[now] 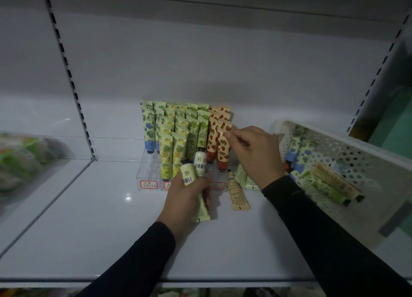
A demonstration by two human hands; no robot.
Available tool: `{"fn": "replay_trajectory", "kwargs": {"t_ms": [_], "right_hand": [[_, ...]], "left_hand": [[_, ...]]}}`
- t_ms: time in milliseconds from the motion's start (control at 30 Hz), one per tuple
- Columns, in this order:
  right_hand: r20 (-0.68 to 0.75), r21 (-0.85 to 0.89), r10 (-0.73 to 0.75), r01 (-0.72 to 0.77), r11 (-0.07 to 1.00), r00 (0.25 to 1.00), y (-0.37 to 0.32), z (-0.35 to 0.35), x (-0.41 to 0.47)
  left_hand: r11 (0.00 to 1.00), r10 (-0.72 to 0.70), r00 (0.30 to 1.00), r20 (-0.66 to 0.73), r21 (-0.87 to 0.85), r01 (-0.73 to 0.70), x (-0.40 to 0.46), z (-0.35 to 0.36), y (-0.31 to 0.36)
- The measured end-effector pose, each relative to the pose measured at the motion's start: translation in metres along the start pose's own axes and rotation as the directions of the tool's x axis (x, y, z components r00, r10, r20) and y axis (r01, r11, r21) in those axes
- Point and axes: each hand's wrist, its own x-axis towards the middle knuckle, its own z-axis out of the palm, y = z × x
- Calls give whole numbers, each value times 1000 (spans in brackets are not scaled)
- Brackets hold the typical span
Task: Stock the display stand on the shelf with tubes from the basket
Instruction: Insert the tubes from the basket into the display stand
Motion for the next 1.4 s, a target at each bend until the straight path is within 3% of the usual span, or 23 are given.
{"fn": "replay_trajectory", "kwargs": {"t_ms": [167,933,1400], "right_hand": [[26,-12,94,-94,996,995,-1,0,6],[11,-43,114,-114,993,993,-2,2,11],[111,-64,164,-158,985,980,-6,0,17]], "left_hand": [[1000,-4,1000,-3,-7,4,0,1,1],[1000,-19,1000,-2,-23,19,-3,3,4],[1000,-21,1000,14,-14,21,-5,3,5]]}}
